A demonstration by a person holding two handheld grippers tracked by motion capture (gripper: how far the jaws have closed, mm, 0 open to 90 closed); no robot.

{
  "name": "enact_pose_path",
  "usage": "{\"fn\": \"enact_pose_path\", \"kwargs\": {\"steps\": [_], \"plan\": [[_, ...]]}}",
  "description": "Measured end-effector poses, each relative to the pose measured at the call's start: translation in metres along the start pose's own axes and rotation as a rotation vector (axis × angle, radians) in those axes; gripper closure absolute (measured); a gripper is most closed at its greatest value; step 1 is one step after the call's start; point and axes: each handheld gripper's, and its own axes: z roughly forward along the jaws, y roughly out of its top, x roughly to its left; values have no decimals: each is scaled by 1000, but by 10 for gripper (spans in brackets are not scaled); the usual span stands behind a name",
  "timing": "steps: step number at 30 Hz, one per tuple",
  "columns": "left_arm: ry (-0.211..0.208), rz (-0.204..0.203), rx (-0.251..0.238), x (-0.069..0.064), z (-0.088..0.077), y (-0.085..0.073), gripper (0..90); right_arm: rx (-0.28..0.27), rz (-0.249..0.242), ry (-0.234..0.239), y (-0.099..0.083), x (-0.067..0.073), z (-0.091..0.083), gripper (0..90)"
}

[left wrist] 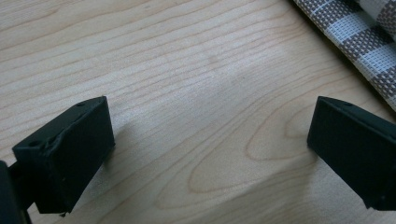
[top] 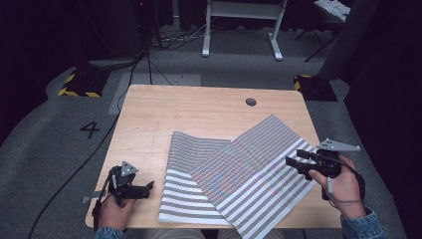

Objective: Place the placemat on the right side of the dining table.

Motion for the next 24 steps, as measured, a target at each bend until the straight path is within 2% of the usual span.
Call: {"fn": "enact_pose_path", "kwargs": {"steps": [4, 5, 7, 10, 11, 12, 13, 15, 19, 21, 24], "plan": [[0, 0, 0, 0, 0, 0, 6, 49, 59, -146, -15, -33, 7, 348], [0, 0, 0, 0, 0, 0, 7, 70, 72, -185, -20, -42, 9, 345], [0, 0, 0, 0, 0, 0, 7, 134, 111, -233, -32, -55, 11, 333], [1, 0, 1, 0, 0, 0, 6, 195, 156, -265, -47, -65, 13, 331], [2, 0, 1, 0, 0, 0, 5, 220, 167, -296, -56, -71, 15, 324], [0, -1, 3, 0, 0, 0, 5, 220, 167, -296, -56, -71, 15, 324], [-1, -1, 5, 0, 0, 0, 4, 229, 191, -312, -60, -73, 16, 313], [-4, -2, 4, 0, 0, 0, 3, 252, 206, -334, -67, -79, 18, 311], [-3, -3, 6, 0, 1, 1, 2, 267, 235, -357, -77, -83, 21, 296], [-3, -2, 7, 0, 1, 1, 2, 252, 242, -370, -78, -83, 21, 290], [-4, -2, 7, 0, 1, 1, 2, 258, 239, -387, -78, -80, 24, 235]]}}
